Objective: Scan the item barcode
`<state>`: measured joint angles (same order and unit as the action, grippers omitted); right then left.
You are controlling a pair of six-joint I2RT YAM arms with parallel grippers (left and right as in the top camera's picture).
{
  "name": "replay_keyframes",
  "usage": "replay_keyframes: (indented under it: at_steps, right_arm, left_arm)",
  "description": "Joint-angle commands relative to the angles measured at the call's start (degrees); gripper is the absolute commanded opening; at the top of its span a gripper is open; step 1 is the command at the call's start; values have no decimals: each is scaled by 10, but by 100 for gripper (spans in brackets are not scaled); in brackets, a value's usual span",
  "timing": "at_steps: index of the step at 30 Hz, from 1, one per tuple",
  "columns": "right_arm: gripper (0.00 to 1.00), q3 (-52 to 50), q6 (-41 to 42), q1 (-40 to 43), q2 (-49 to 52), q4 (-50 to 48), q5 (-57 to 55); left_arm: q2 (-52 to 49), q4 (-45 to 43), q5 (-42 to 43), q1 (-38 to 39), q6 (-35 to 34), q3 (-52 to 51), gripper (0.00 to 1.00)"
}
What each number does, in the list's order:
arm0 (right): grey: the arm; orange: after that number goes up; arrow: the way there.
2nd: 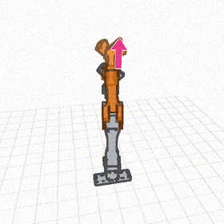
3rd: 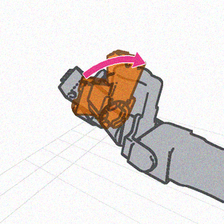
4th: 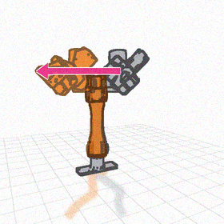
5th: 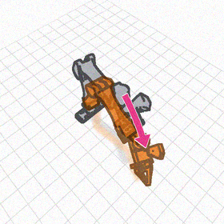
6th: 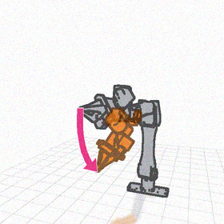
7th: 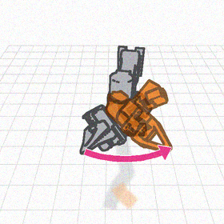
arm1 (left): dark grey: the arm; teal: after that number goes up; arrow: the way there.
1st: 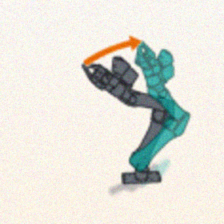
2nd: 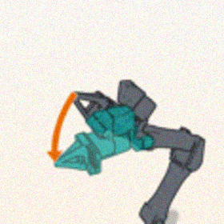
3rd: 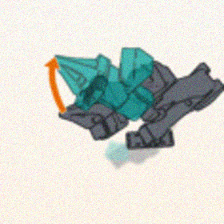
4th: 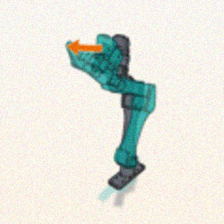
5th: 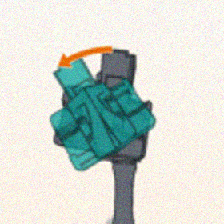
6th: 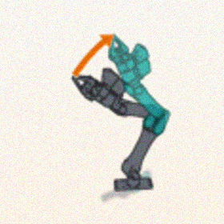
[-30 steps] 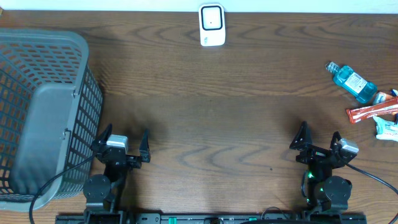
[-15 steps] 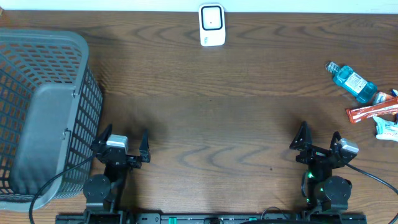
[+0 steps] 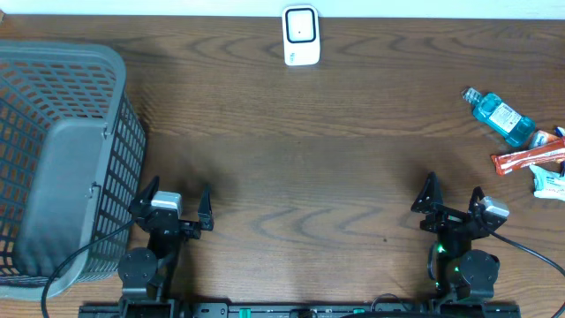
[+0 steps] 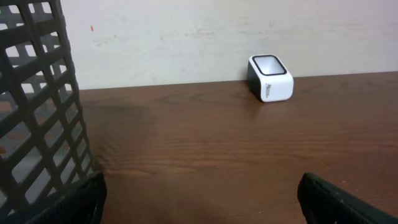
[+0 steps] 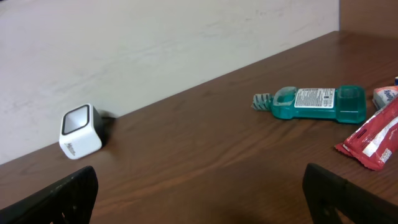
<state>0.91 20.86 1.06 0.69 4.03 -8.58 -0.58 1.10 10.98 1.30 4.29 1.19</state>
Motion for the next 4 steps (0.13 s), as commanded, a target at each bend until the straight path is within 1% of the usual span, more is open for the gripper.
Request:
replay_keyframes:
  at_steps: [1,4]
  right_arm:
    - [99,-2,8,8,-2,0,2]
    - [99,-2,8,8,-2,0,2]
  left_arm:
    - [4,20,1,1,-5,-10,98]
    - [4,20,1,1,-5,-10,98]
